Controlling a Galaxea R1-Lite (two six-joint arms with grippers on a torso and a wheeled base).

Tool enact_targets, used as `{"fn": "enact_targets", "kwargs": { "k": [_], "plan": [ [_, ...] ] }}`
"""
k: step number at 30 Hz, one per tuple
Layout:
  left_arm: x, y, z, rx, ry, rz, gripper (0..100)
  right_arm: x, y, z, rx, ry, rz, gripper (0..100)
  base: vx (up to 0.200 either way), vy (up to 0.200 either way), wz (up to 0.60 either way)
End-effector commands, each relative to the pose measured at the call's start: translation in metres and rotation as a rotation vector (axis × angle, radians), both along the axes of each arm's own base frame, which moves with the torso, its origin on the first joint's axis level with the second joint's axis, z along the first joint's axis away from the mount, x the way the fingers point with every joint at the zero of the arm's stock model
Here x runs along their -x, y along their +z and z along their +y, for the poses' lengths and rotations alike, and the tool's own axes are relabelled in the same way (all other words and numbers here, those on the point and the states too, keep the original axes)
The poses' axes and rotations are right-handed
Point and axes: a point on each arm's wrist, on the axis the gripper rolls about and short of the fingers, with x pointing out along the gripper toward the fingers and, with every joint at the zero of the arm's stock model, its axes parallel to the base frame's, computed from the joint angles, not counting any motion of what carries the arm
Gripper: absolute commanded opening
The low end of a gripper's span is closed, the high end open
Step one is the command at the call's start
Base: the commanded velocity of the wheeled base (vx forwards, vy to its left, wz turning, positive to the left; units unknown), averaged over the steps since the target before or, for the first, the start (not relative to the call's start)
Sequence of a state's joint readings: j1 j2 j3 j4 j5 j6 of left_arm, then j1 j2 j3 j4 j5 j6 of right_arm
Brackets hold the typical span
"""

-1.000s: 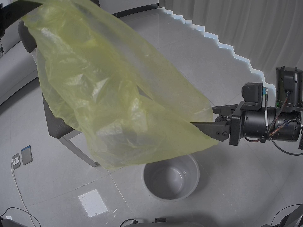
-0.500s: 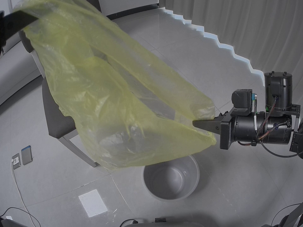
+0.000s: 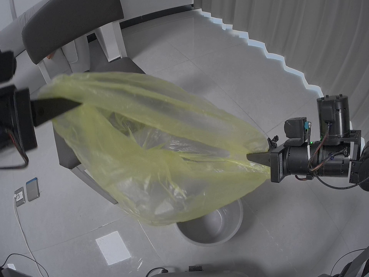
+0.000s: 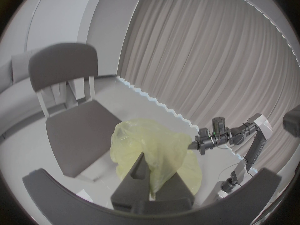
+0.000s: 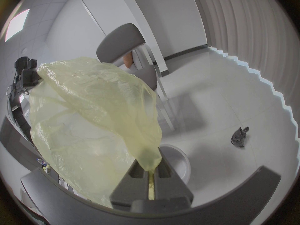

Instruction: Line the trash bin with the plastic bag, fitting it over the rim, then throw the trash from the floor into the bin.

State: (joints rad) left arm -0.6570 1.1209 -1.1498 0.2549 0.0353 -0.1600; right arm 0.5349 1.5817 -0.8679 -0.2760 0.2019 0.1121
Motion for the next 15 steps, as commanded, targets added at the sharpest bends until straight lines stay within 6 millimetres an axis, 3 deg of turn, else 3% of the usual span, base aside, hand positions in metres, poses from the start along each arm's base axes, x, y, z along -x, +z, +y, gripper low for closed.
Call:
{"fn": "enact_targets", "kwargs": {
  "k": [1, 3, 7, 8, 15],
  "plan": [
    [0.008, -0.044, 0.008, 0.035, -0.010, 0.126, 0, -0.008, -0.021, -0.010, 0.076, -0.057, 0.095, 0, 0.000, 0.000, 0.00],
    [0.000, -0.068, 0.004, 0.071, 0.006, 0.157, 0, -0.010, -0.030, -0.016, 0.122, -0.071, 0.157, 0, 0.000, 0.000, 0.00],
    [-0.011, -0.091, -0.005, 0.105, 0.008, 0.175, 0, -0.008, -0.040, -0.024, 0.183, -0.068, 0.194, 0, 0.000, 0.000, 0.00],
    [-0.020, -0.104, -0.011, 0.118, 0.011, 0.179, 0, -0.005, -0.047, -0.030, 0.227, -0.061, 0.213, 0, 0.000, 0.000, 0.00],
    [-0.049, -0.128, -0.040, 0.171, 0.012, 0.250, 0, 0.002, -0.064, -0.038, 0.284, -0.046, 0.256, 0, 0.000, 0.000, 0.00]
  ]
}}
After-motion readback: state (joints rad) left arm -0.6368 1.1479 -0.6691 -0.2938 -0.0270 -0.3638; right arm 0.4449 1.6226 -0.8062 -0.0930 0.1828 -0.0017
